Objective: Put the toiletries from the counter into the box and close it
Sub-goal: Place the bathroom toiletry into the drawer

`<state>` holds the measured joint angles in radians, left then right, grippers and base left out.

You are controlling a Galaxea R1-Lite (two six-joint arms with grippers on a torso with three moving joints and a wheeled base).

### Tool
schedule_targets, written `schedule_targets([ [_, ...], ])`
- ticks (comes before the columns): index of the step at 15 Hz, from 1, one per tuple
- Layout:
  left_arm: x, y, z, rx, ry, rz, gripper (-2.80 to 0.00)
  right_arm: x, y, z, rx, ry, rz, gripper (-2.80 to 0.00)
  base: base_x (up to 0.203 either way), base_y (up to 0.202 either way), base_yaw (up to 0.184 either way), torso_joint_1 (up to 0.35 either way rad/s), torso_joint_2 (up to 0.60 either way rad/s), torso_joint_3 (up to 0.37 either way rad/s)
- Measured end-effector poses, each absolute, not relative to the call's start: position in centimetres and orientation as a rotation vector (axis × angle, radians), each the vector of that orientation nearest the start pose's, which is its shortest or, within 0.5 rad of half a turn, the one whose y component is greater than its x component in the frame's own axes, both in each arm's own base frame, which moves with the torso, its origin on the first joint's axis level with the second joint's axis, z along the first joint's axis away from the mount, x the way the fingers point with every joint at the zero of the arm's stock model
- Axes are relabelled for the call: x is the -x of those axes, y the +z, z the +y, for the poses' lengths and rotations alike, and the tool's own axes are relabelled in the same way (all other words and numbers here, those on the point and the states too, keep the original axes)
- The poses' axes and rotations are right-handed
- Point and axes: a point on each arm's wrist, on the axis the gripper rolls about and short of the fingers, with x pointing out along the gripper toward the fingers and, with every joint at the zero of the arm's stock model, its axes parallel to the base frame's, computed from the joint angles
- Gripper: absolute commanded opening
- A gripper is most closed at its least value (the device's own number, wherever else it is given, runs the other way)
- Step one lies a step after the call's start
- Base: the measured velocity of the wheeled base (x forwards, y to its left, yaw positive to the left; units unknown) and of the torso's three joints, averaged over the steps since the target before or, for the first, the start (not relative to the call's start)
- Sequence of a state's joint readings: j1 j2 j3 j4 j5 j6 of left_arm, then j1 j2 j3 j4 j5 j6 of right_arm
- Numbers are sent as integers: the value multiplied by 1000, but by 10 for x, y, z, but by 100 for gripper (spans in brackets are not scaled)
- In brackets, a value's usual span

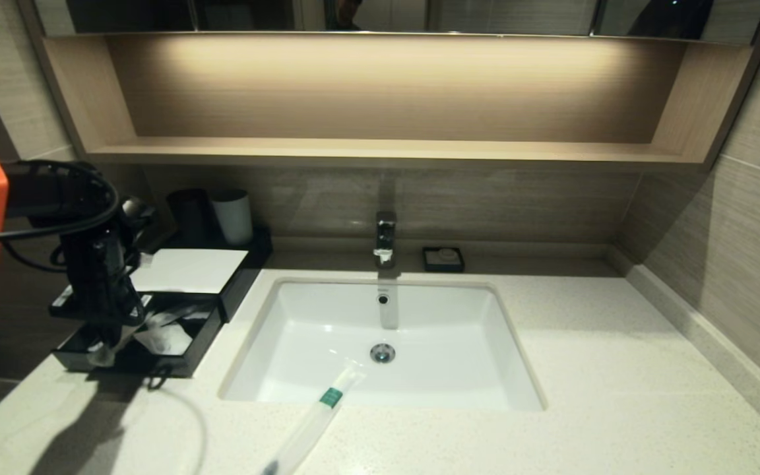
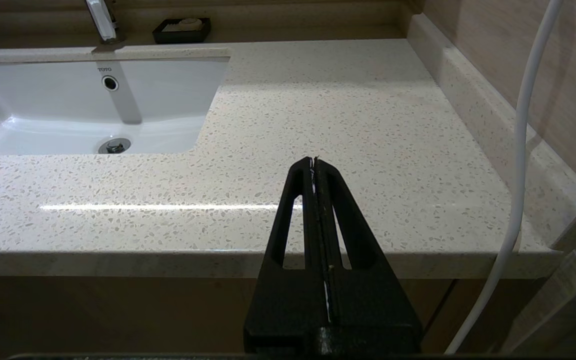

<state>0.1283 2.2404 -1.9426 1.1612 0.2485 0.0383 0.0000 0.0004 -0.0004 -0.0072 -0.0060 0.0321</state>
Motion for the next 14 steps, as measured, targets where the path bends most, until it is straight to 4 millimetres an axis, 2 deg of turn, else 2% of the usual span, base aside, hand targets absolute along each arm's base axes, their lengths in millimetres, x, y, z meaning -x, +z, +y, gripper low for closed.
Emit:
schedule_targets([
  [14, -400, 145, 55, -78, 319, 1363, -280, 23, 76, 0, -32, -6, -7, -280, 0, 0, 0, 0, 0, 0],
])
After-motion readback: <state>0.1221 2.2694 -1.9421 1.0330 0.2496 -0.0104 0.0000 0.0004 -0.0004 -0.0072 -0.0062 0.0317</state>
